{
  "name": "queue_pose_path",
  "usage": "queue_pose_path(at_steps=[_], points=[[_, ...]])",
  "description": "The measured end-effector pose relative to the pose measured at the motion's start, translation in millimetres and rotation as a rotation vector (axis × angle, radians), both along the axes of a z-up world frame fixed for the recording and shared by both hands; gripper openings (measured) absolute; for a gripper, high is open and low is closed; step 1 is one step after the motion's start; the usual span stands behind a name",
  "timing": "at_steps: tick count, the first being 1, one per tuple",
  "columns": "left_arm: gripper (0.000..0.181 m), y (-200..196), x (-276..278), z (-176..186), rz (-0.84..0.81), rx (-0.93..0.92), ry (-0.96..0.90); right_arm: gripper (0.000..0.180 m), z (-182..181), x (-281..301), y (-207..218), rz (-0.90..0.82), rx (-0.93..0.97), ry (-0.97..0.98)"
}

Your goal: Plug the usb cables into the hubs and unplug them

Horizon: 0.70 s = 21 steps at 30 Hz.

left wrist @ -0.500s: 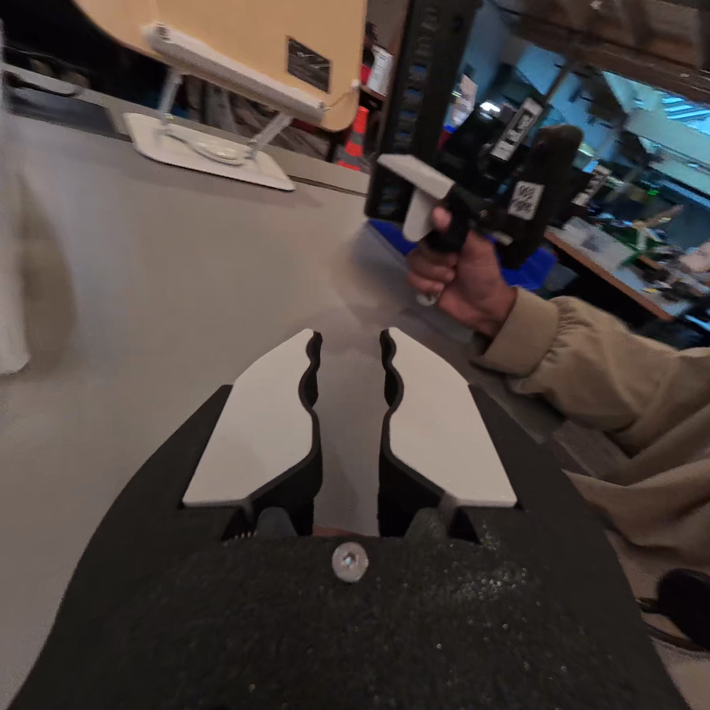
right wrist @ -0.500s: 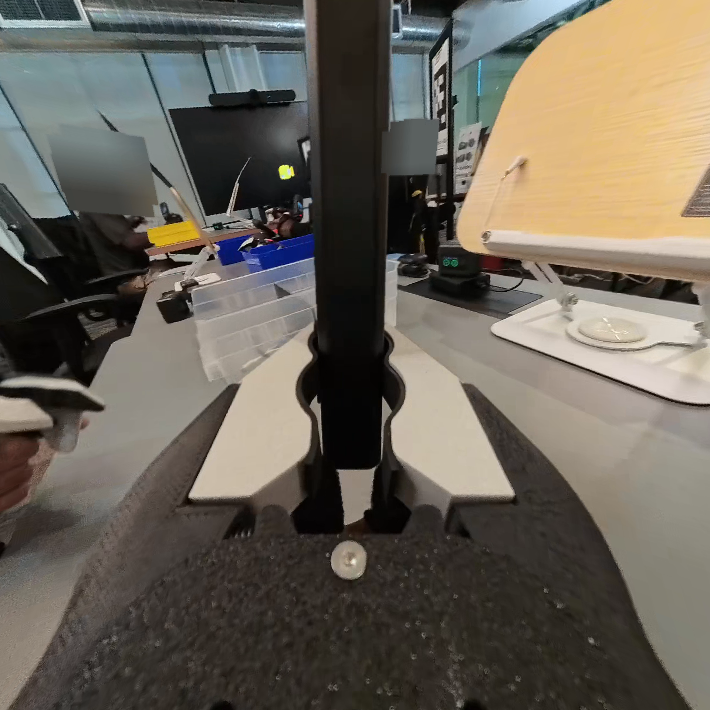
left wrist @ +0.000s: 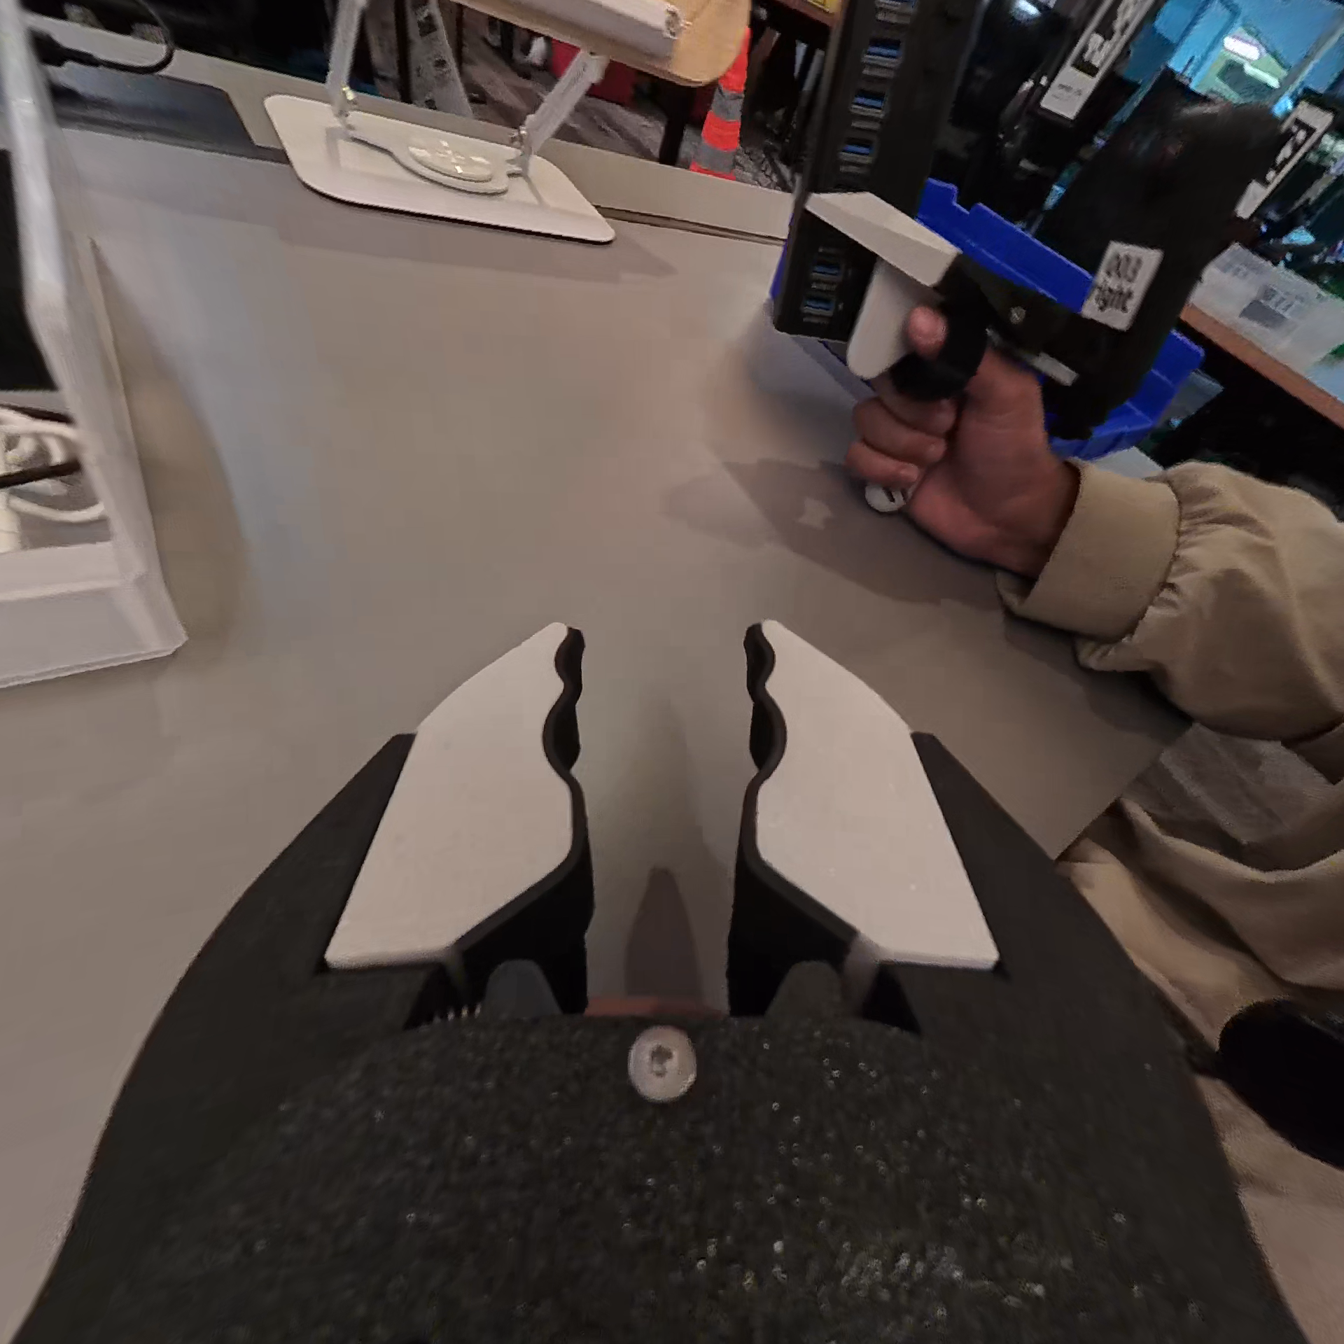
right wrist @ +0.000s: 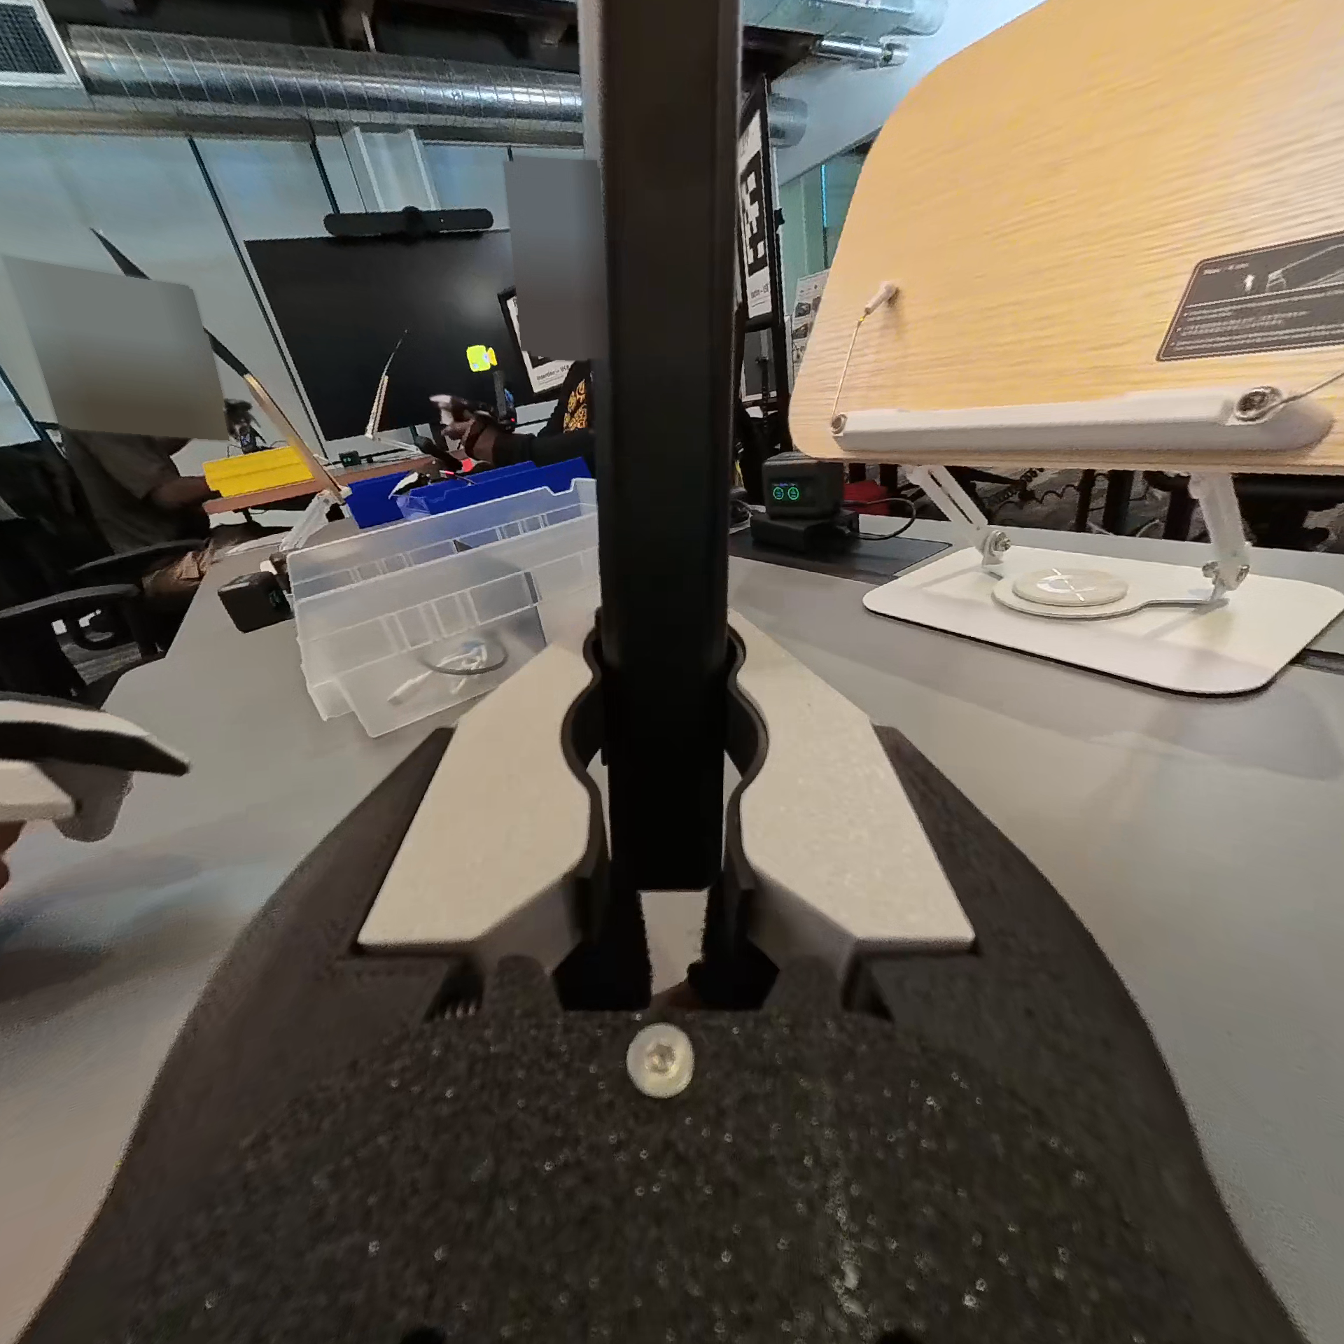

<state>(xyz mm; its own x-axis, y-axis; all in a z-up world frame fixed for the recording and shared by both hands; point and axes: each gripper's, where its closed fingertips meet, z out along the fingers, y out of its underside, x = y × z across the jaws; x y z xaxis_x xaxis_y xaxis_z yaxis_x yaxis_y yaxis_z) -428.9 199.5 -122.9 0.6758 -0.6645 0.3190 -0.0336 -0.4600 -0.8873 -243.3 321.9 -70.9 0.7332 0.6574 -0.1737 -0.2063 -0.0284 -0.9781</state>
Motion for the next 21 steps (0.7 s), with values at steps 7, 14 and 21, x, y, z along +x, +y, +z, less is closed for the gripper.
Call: queue_pose_path(at_steps=[7, 14, 21], points=[[0.048, 50.4, -67.1, 29.5, 0.177, -0.079, 0.013, 0.026, -1.3, -1.7, 0.2, 0.002, -0.003, -0.013], [0.058, 116.7, -113.7, 1.2, -0.031, -0.314, 0.474, 0.026, -0.9, 4.5, 3.6, 0.003, -0.034, 0.043], [0.032, 173.0, -123.0, -45.8, -0.367, -0.267, 0.909, 0.026, -0.7, 5.1, 3.7, 0.005, -0.037, 0.051]])
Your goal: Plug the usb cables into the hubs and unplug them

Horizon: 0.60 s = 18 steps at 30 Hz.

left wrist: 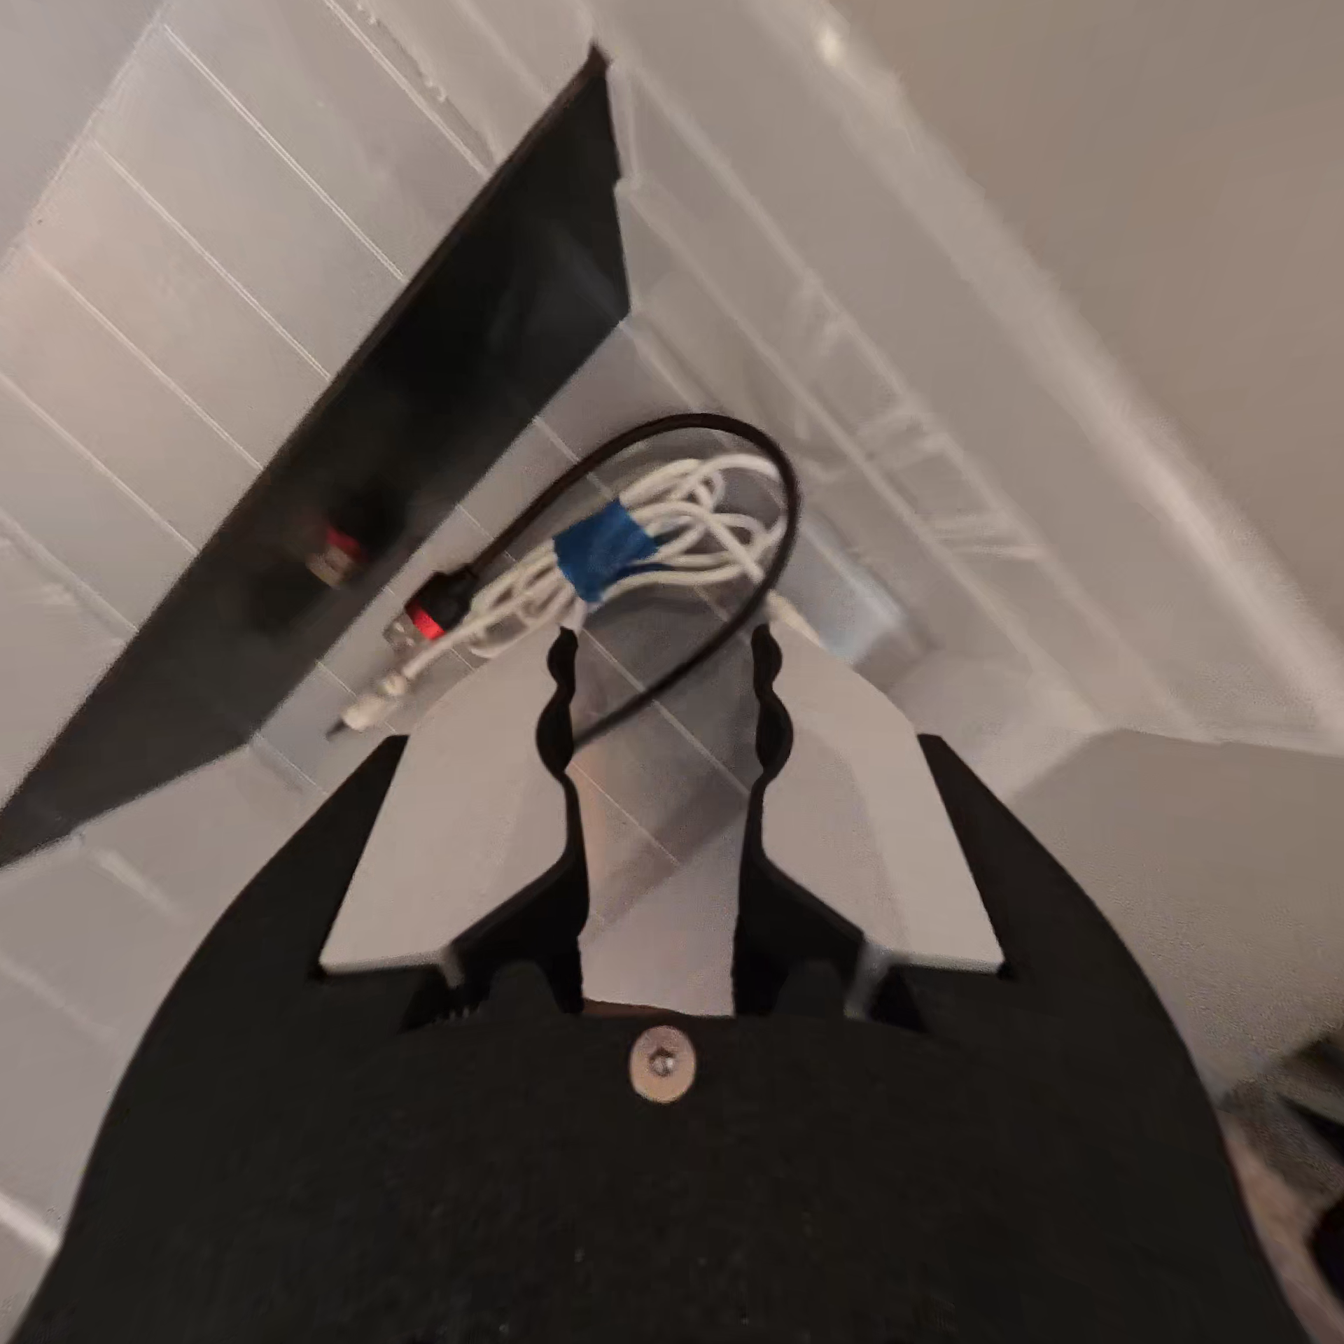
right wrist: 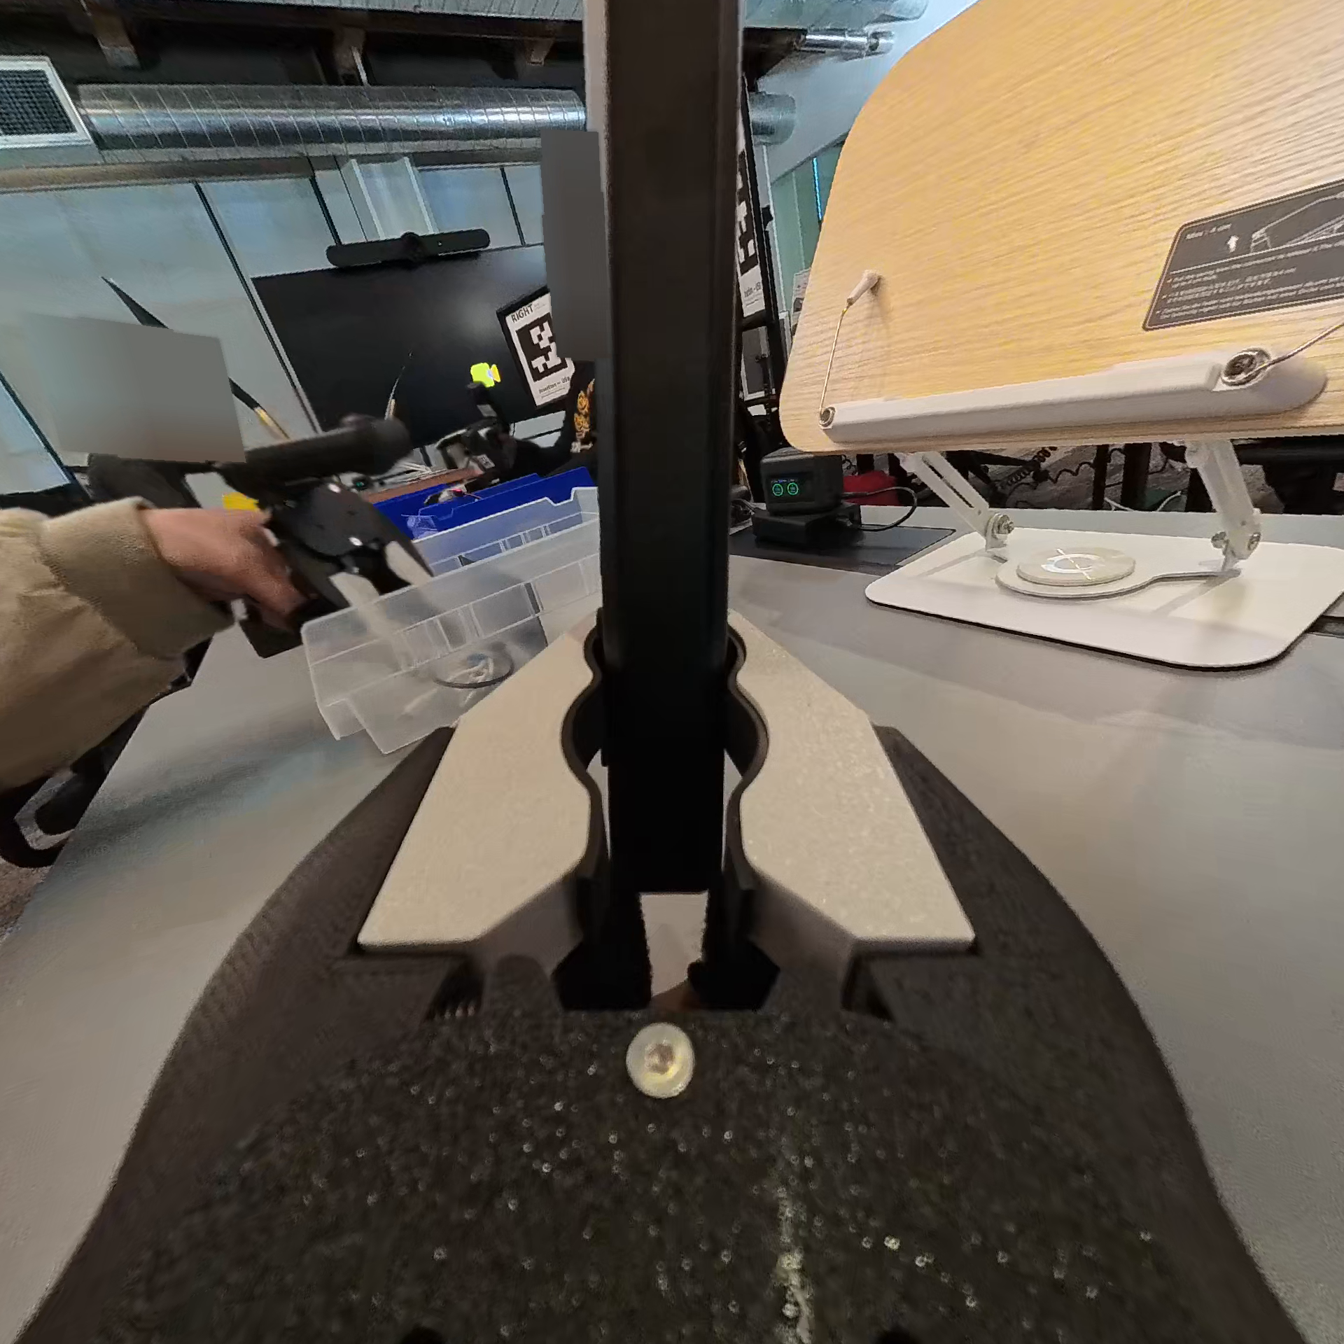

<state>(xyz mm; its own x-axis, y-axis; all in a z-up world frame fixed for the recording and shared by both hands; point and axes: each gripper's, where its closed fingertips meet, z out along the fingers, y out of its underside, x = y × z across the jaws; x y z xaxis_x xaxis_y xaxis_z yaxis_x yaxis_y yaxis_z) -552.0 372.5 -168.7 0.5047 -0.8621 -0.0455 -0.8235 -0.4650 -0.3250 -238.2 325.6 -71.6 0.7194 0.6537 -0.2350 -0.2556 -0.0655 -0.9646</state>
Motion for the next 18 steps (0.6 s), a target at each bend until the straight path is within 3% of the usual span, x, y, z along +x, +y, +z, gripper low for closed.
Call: queue_pose_path(at_steps=[4, 8, 14, 18], points=[[0.012, -17.7, 0.3, -17.5, -0.181, -0.113, 0.059, 0.026, -0.4, -2.8, -1.1, 0.004, 0.007, -0.020], [0.003, -13.2, -4.1, 1.0, -0.232, -0.003, 0.089, 0.026, -0.8, -3.5, -1.1, 0.006, 0.007, -0.025], [0.003, -0.8, 6.2, 101.2, -0.266, 0.372, -0.023, 0.026, -0.2, 1.0, 1.0, -0.001, -0.008, 0.008], [0.003, -34.6, 63.8, 170.6, -0.402, 0.575, -0.255, 0.026, 0.3, 4.0, 2.2, -0.005, -0.015, 0.031]])
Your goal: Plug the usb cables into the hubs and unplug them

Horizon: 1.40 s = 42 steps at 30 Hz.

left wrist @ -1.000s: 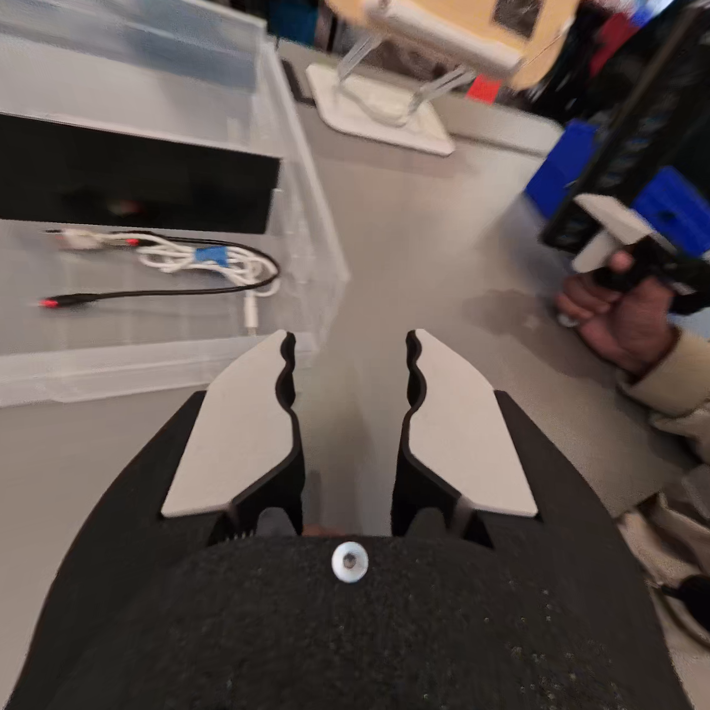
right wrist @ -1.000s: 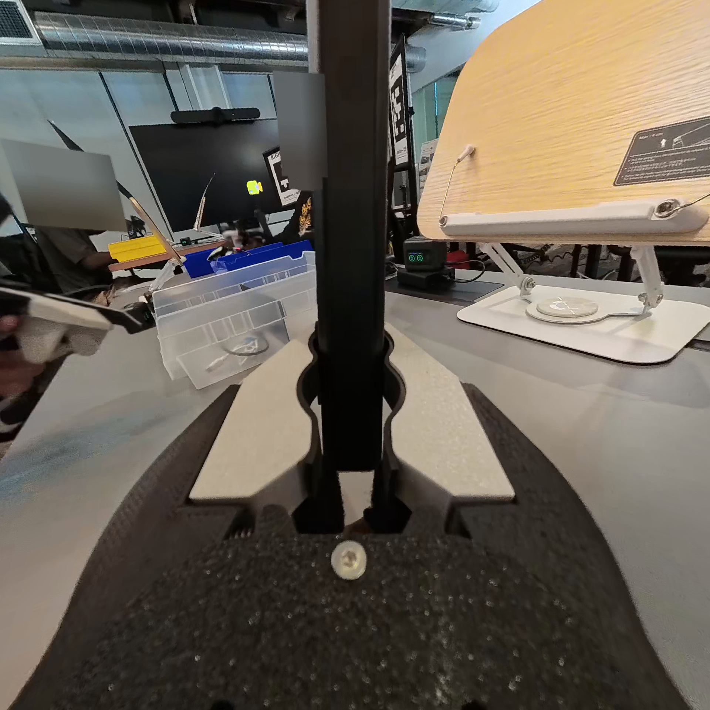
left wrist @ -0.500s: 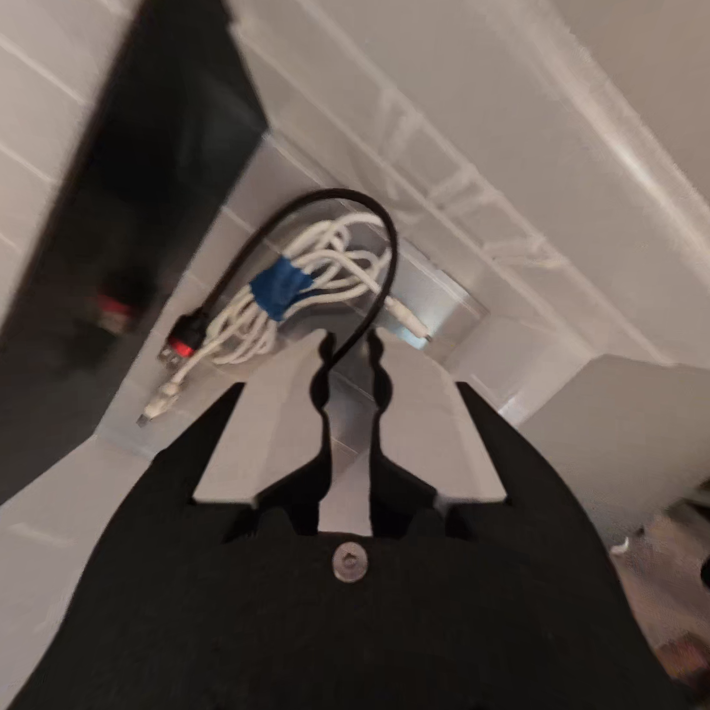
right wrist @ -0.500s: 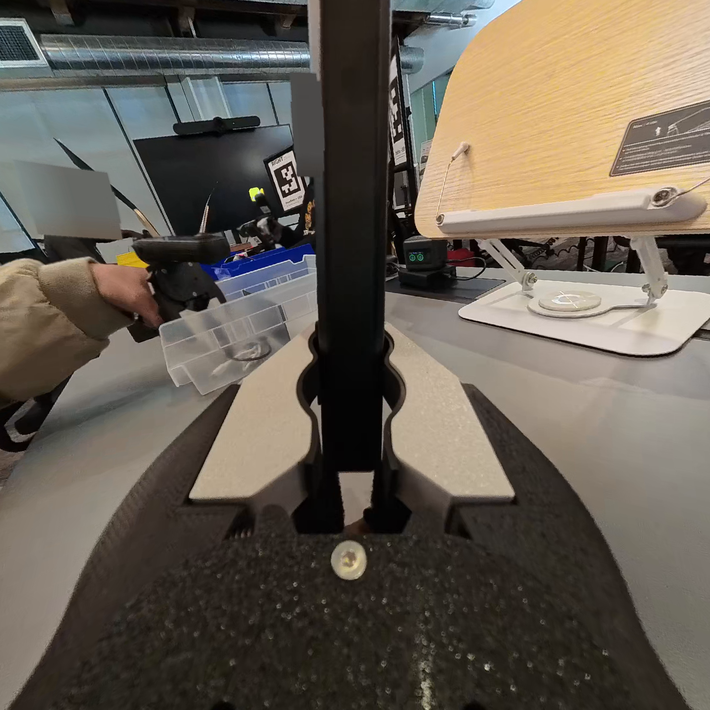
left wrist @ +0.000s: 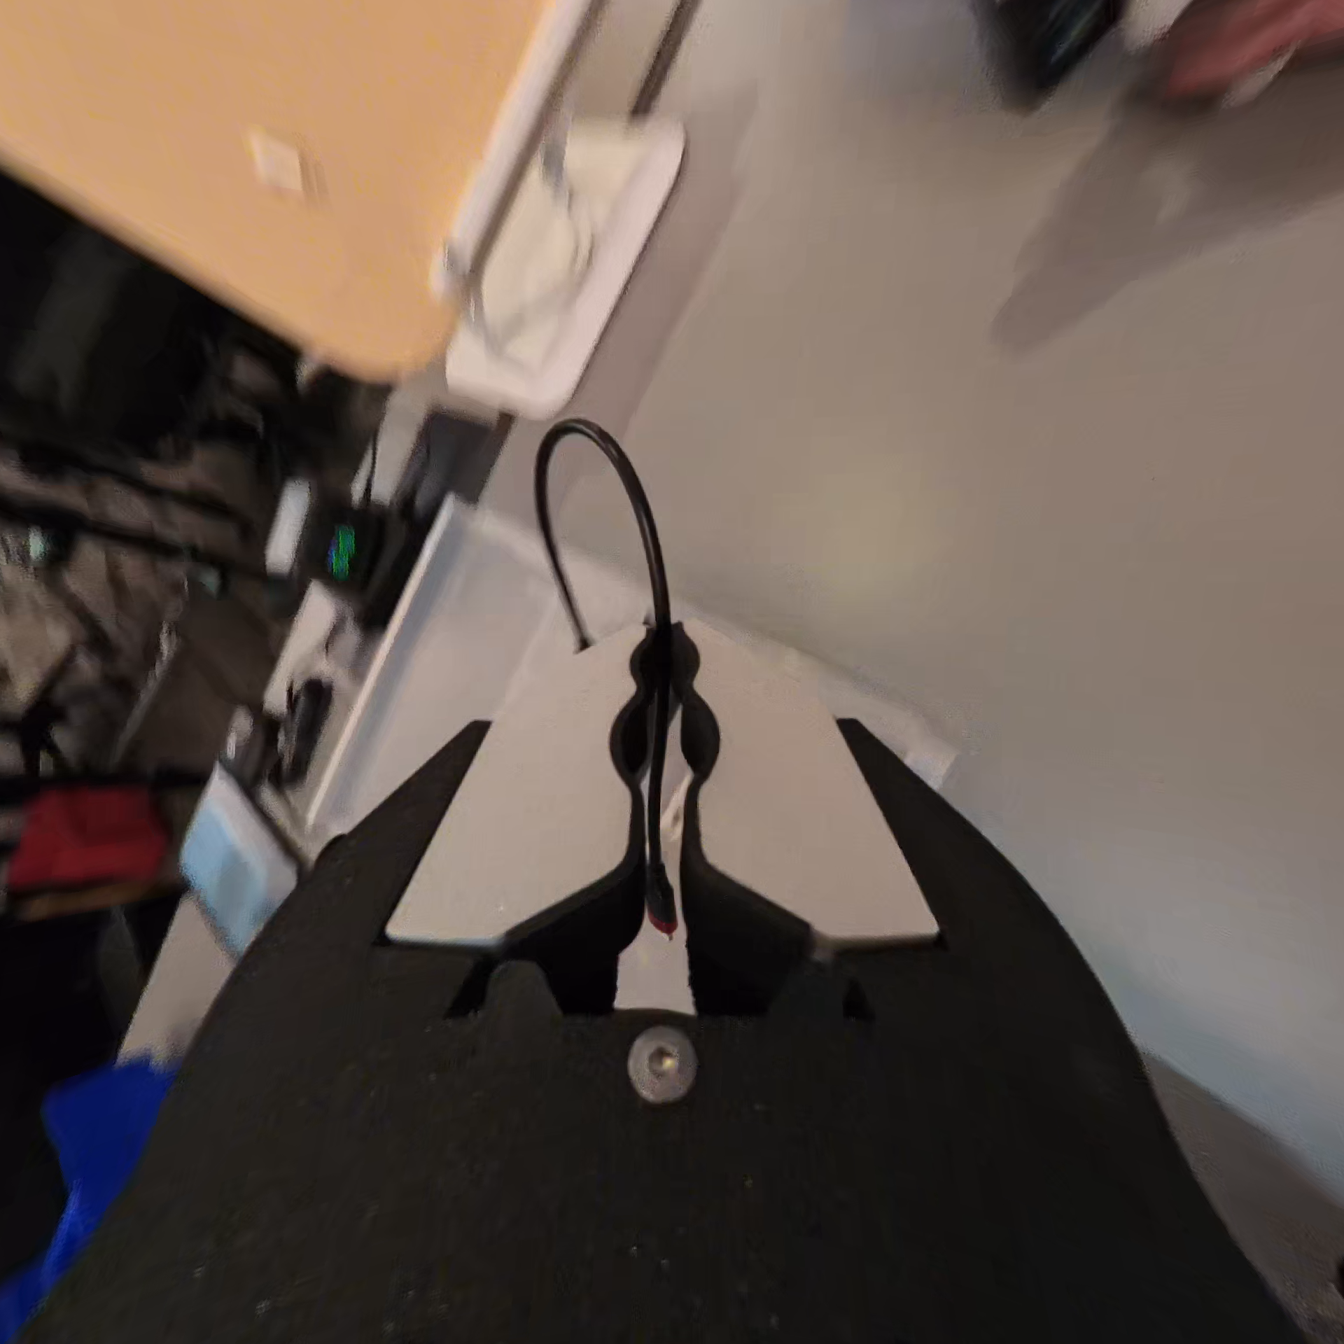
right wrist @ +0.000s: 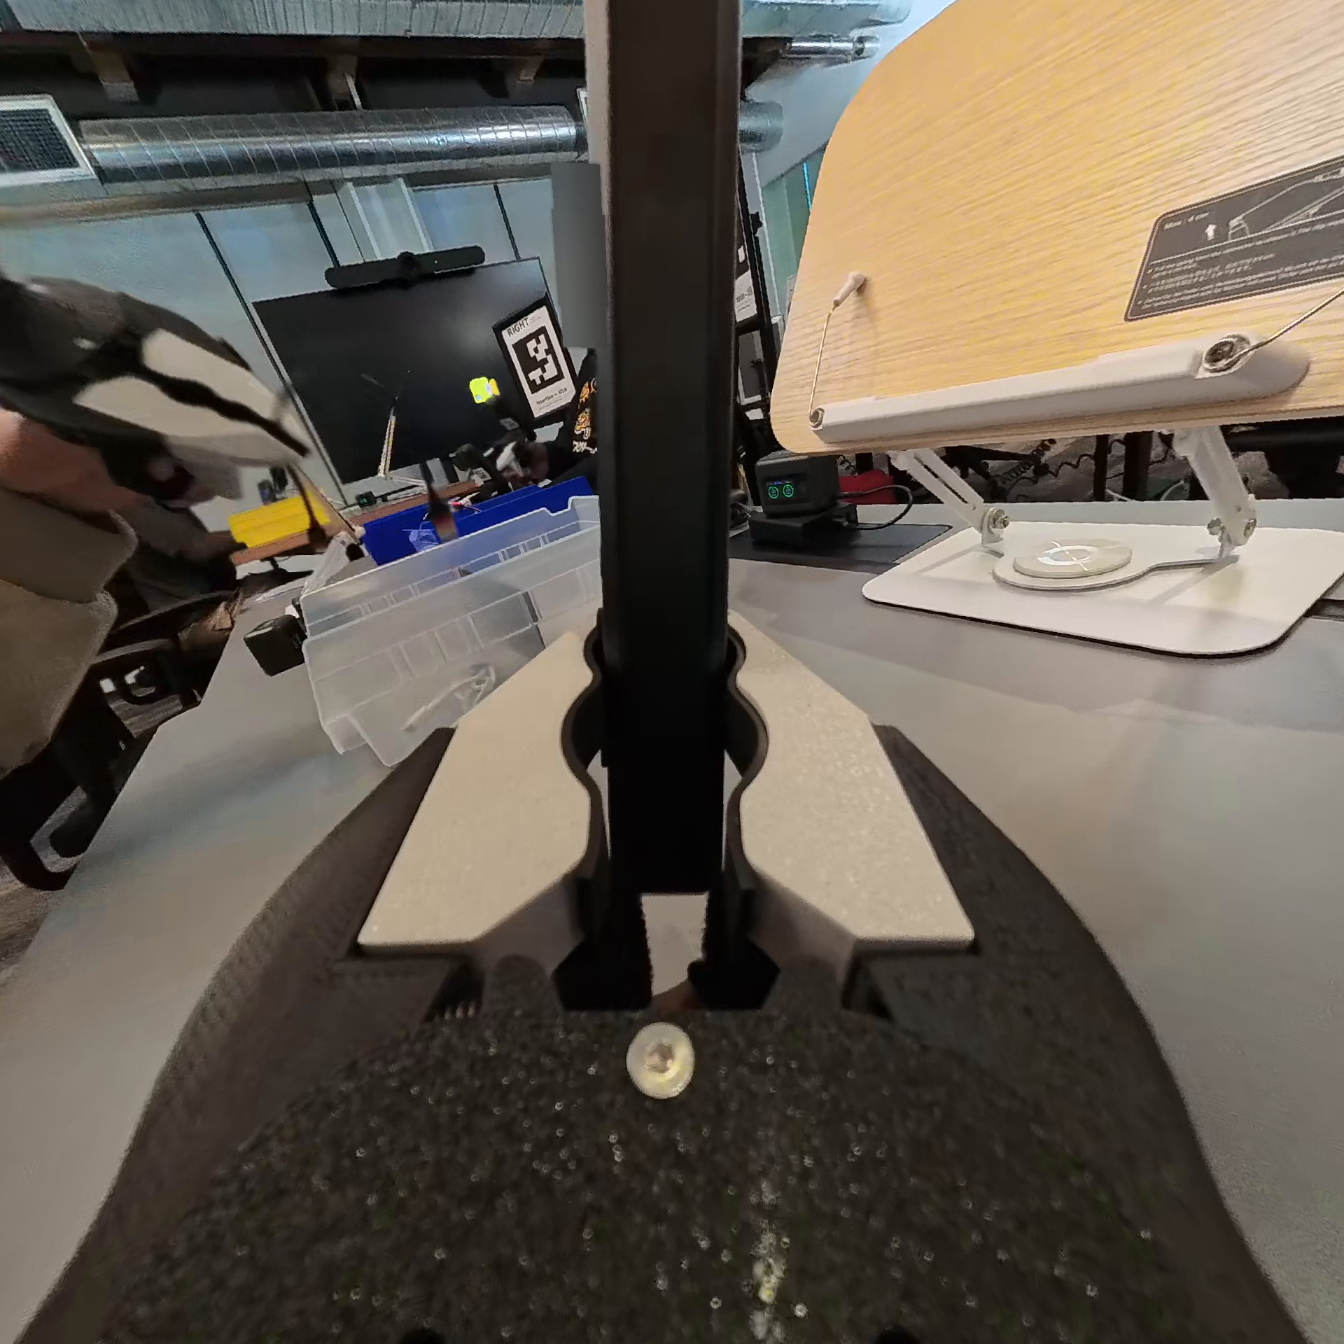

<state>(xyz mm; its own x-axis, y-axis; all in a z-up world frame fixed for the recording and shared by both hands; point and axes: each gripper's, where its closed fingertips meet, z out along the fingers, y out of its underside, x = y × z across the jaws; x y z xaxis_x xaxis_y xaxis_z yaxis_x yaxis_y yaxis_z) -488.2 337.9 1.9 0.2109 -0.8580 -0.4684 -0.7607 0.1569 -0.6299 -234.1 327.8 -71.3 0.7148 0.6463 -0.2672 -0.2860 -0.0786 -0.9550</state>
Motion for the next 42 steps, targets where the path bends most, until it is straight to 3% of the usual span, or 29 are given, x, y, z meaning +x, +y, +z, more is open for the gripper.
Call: queue_pose_path(at_steps=[3, 7, 12, 15, 20, 23, 25, 30, 33, 35, 38, 42], points=[[0.003, -56.7, 61.5, 13.7, -0.272, 0.091, -0.089, 0.026, 0.2, 1.9, 0.6, 0.000, -0.007, 0.017], [0.003, -137.2, 118.3, -41.7, -0.592, 0.035, -0.001, 0.026, 1.4, 4.6, 0.8, -0.011, -0.004, 0.031], [0.003, -151.5, 131.9, -135.9, -0.654, 0.077, 0.280, 0.026, 3.7, 4.5, -1.7, -0.033, 0.028, 0.011], [0.005, -165.6, 128.2, -160.0, -0.711, 0.056, 0.304, 0.026, 3.8, 2.5, -3.2, -0.036, 0.041, -0.011], [0.015, -167.4, 91.6, -188.5, -0.653, 0.044, 0.455, 0.026, 2.7, 0.1, -3.6, -0.031, 0.040, -0.028], [0.018, -157.1, 67.7, -189.2, -0.540, -0.002, 0.458, 0.026, 1.8, -0.5, -2.9, -0.029, 0.034, -0.033], [0.025, -144.6, 57.3, -181.8, -0.372, -0.102, 0.402, 0.026, 2.2, -0.5, -3.3, -0.031, 0.038, -0.034], [0.041, -134.2, 96.6, -137.9, 0.123, -0.354, -0.154, 0.027, 2.2, -0.4, -3.2, -0.034, 0.038, -0.035], [0.047, -147.1, 130.3, -131.1, 0.335, -0.458, -0.426, 0.026, 2.0, -0.4, -2.9, -0.032, 0.035, -0.034], [0.049, -153.0, 143.8, -141.0, 0.440, -0.453, -0.463, 0.026, 2.0, -0.1, -2.9, -0.031, 0.034, -0.031], [0.036, -156.3, 150.3, -163.1, 0.561, -0.430, -0.419, 0.026, 1.9, -0.2, -2.9, -0.029, 0.032, -0.030], [0.036, -152.3, 147.8, -182.0, 0.629, -0.473, -0.337, 0.026, 2.0, -0.6, -3.2, -0.026, 0.033, -0.030]])
